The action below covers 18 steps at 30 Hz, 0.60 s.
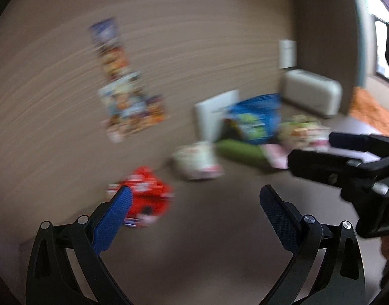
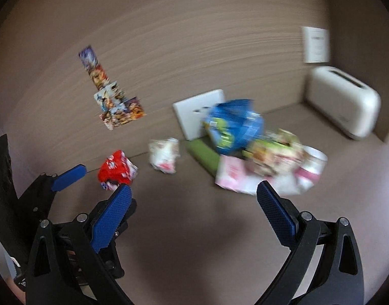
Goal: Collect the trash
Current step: 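Grasp the red chip bag with the left tool while the right tool grasps the white plastic bag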
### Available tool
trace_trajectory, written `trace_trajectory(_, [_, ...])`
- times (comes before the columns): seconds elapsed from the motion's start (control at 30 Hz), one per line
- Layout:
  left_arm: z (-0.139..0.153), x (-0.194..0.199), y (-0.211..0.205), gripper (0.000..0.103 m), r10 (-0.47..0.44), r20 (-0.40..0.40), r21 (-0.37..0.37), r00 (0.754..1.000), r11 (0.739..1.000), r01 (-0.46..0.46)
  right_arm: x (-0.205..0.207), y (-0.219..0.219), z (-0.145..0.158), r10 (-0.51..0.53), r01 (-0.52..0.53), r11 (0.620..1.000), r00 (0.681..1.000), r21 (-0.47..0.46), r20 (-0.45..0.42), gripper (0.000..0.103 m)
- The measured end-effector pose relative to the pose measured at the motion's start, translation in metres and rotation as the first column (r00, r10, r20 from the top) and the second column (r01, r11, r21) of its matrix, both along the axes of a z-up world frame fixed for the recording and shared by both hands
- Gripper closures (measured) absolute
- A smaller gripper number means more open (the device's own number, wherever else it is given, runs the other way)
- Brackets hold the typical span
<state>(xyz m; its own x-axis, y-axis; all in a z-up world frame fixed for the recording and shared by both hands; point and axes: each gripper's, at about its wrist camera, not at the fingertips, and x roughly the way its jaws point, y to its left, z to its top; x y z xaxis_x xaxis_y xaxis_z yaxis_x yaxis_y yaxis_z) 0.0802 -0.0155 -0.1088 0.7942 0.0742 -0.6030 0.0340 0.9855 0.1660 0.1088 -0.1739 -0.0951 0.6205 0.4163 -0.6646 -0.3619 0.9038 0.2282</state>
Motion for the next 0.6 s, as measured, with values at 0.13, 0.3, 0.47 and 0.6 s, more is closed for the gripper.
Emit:
trace_trajectory(0.13, [-0.008,0.022,0.033,0.005,0.054,-0.005,0.033,0.999,0.998,-0.054,0.035,0.052,-0.014,0.067,-0.068,0.996,0.997,-0.057,-0.023,0.005])
trace_trajectory(0.3, [-0.028,0.055,0.054,0.005,0.075,-0.088,0.056,0.993,0.996,-0.070,0.068,0.091,-0.030,0.089,-0.093,0.991,0.995,-0.093,-0.053,0.005])
trace_trajectory(0.47, [-0.044,0.083,0.067,0.005,0.089,-0.166,-0.004,0.982,0.996,-0.091,0.094,0.110,-0.047,0.057,-0.069,0.987,0.995,-0.144,-0.088,0.006])
trace_trajectory(0.6, [-0.057,0.101,0.074,0.008,0.090,-0.220,-0.032,0.971,0.995,-0.099,0.103,0.121,-0.055,0.057,-0.071,0.978,0.995,-0.195,-0.078,0.031])
